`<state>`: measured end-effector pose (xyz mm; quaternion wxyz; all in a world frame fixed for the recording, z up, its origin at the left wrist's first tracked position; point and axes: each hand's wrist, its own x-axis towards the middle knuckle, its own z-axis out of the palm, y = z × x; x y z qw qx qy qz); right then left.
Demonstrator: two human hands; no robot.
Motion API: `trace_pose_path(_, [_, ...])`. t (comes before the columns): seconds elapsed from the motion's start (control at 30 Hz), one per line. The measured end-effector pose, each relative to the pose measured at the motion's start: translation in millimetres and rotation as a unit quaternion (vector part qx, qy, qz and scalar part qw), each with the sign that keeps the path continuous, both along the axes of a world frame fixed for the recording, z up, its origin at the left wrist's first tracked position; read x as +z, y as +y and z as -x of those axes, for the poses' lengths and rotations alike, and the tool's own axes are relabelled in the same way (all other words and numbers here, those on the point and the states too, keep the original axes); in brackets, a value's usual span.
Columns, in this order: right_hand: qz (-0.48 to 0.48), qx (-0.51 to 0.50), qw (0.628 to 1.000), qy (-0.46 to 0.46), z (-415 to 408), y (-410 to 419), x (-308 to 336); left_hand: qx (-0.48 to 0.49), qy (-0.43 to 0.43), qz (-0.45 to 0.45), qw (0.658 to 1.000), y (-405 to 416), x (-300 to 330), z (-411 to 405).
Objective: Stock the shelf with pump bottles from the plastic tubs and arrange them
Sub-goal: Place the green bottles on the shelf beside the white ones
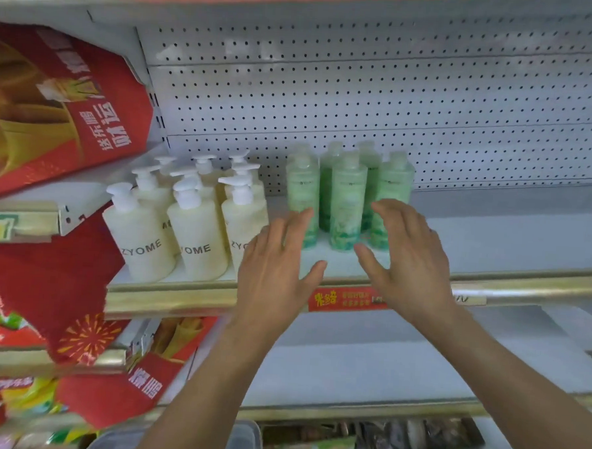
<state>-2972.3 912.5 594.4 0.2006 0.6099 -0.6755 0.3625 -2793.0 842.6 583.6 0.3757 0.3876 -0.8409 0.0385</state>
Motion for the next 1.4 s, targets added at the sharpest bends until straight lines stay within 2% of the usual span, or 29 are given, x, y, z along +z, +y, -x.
trace_pose_path(0.2, [-0.056, 0.069, 0.996, -0.027, -84.6, 11.6, -43.2, -0.007, -0.032, -0.069, 0.997, 23.8, -41.2, -80.9])
trace_pose_path(0.3, [-0.106, 0.101, 0.987, -0.073, -132.7, 13.7, -82.0, 0.005, -0.047, -0.160, 0.986, 27.7, -74.0, -134.4])
trace_pose_path(0.4, [-0.188, 0.131, 0.965, -0.130, -181.2, 14.8, -131.4, 0.034, -0.049, -0.281, 0.958, 29.1, -113.4, -193.7])
trace_pose_path(0.57, [-0.395, 0.155, 0.876, -0.230, -247.2, 15.8, -235.3, 0.095, -0.017, -0.419, 0.903, 33.6, -197.4, -275.6])
trace_pose_path(0.7, [-0.550, 0.129, 0.773, -0.291, -285.5, 24.0, -311.4, 0.130, -0.021, -0.546, 0.827, 46.0, -270.7, -316.9])
trace_pose_path(0.77, [-0.595, 0.108, 0.735, -0.307, -295.4, 20.4, -344.5, 0.145, -0.011, -0.588, 0.795, 47.9, -306.5, -329.0])
trace_pose_path(0.9, [-0.640, 0.051, 0.690, -0.333, -302.8, 7.6, -411.1, 0.176, -0.010, -0.659, 0.732, 42.9, -379.1, -341.0])
trace_pose_path(1.0, [-0.658, 0.002, 0.674, -0.336, -305.0, 1.3, -455.2, 0.203, -0.009, -0.682, 0.702, 36.0, -432.5, -342.2])
trace_pose_path(1.2, [-0.654, -0.077, 0.680, -0.323, -312.1, -15.4, -521.4, 0.272, -0.084, -0.672, 0.683, 19.8, -500.1, -336.2])
trace_pose_path(1.27, [-0.648, -0.098, 0.678, -0.333, -316.2, -19.2, -538.7, 0.275, -0.116, -0.666, 0.684, 20.7, -514.3, -331.4])
trace_pose_path(1.4, [-0.638, -0.139, 0.653, -0.385, -321.6, -22.3, -568.3, 0.289, -0.155, -0.626, 0.707, 16.7, -529.8, -327.9])
